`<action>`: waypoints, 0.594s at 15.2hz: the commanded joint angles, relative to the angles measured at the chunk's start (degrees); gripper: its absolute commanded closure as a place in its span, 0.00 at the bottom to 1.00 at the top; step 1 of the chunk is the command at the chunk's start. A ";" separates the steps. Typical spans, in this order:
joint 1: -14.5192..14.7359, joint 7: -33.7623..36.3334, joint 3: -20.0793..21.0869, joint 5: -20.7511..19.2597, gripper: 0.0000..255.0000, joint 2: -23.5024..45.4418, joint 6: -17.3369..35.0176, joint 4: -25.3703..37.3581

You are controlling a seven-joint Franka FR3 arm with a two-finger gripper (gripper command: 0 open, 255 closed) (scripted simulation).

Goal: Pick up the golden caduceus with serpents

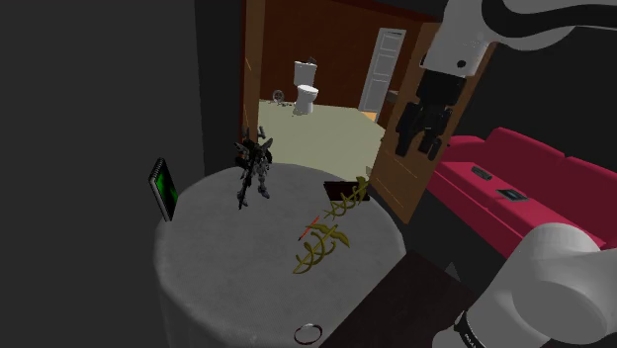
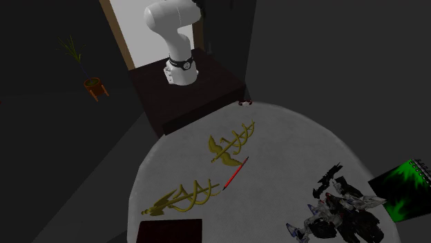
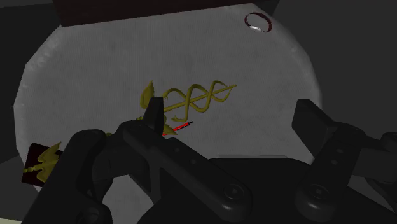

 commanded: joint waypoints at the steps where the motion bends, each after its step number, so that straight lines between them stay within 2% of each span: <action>1: 0.00 0.00 0.00 0.00 0.00 0.00 0.00 0.00; 9: -0.27 -2.52 -1.91 0.88 0.00 11.37 14.33 -5.53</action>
